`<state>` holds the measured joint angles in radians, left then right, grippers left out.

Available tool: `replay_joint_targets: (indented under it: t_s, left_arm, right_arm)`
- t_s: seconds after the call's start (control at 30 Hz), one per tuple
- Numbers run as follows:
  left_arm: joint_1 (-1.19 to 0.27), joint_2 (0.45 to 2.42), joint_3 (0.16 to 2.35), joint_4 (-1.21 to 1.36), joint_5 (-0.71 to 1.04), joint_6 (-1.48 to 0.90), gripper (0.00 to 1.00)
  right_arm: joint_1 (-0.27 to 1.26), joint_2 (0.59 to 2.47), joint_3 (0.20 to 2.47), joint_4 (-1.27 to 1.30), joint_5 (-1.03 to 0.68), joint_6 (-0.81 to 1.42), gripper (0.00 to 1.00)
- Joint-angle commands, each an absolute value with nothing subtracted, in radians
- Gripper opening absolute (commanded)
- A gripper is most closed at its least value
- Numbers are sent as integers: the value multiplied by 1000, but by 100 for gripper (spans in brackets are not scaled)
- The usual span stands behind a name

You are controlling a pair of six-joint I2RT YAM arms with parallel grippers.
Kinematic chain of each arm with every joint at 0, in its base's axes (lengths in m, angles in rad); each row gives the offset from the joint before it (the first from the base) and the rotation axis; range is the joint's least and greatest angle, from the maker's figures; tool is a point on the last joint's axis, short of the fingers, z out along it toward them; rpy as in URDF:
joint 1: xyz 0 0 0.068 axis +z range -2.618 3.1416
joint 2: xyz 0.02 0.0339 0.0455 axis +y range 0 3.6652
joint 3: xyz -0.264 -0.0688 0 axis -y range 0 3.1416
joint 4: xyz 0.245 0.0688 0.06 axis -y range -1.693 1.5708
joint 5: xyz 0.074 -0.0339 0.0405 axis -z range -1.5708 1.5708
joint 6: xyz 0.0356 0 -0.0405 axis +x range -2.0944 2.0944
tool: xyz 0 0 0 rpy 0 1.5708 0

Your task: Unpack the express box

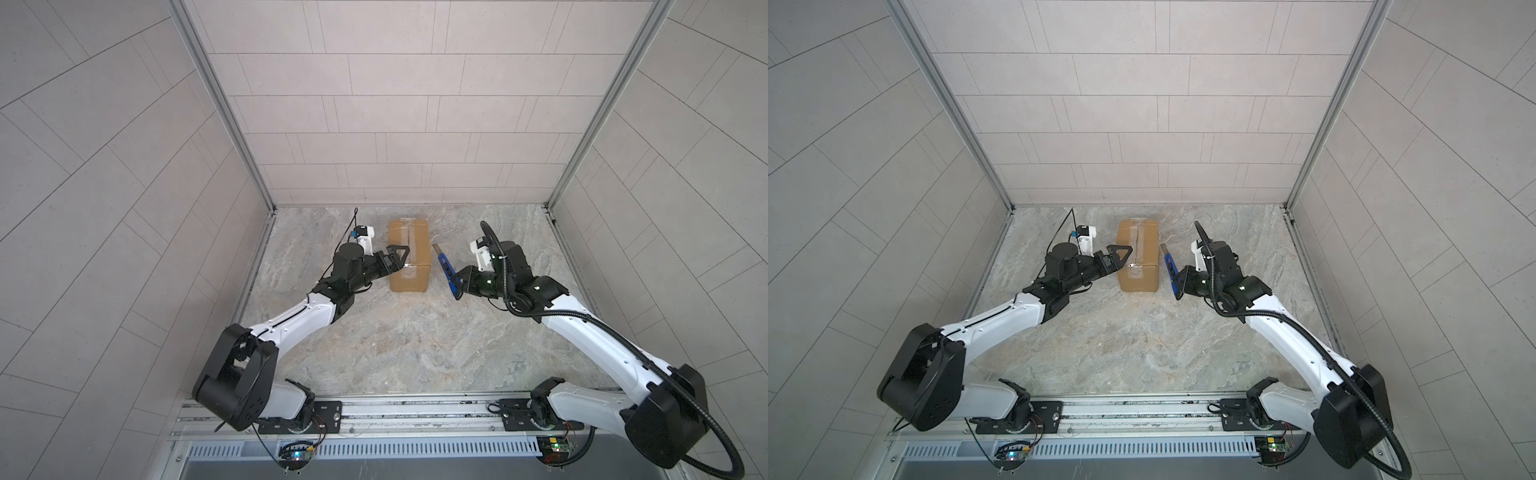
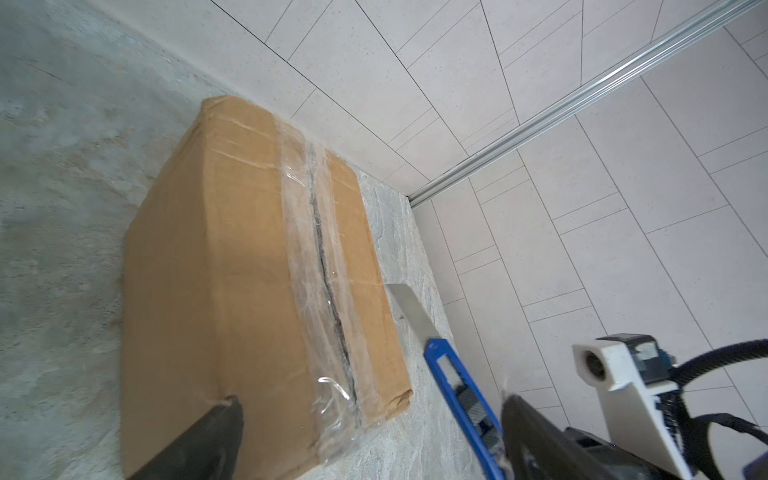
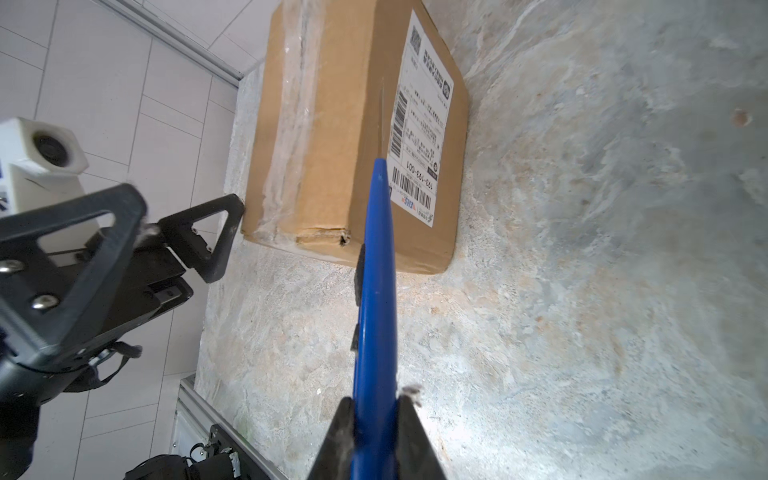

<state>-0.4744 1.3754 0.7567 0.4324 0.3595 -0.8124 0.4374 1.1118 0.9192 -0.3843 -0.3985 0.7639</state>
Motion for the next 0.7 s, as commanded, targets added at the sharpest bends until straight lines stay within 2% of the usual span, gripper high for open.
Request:
replay_joint_targets:
  t_s: [0.0,0.17,0.4,0.67]
  left_arm:
    - [-476,1339,741,367,315,-753,100]
    - [-459,1359,748,367,327,-742,100]
    - [-438,1410,775,396,353,-746,100]
    - [-419,1450,782,431,379,-764,100]
  right_arm:
    - [437,990,898,-465,-361,778,0]
    - [527,893,879,-482,-332,796,0]
    - [745,896,795,-339,-248,919,0]
    - [778,890,685,-214,-247,999,0]
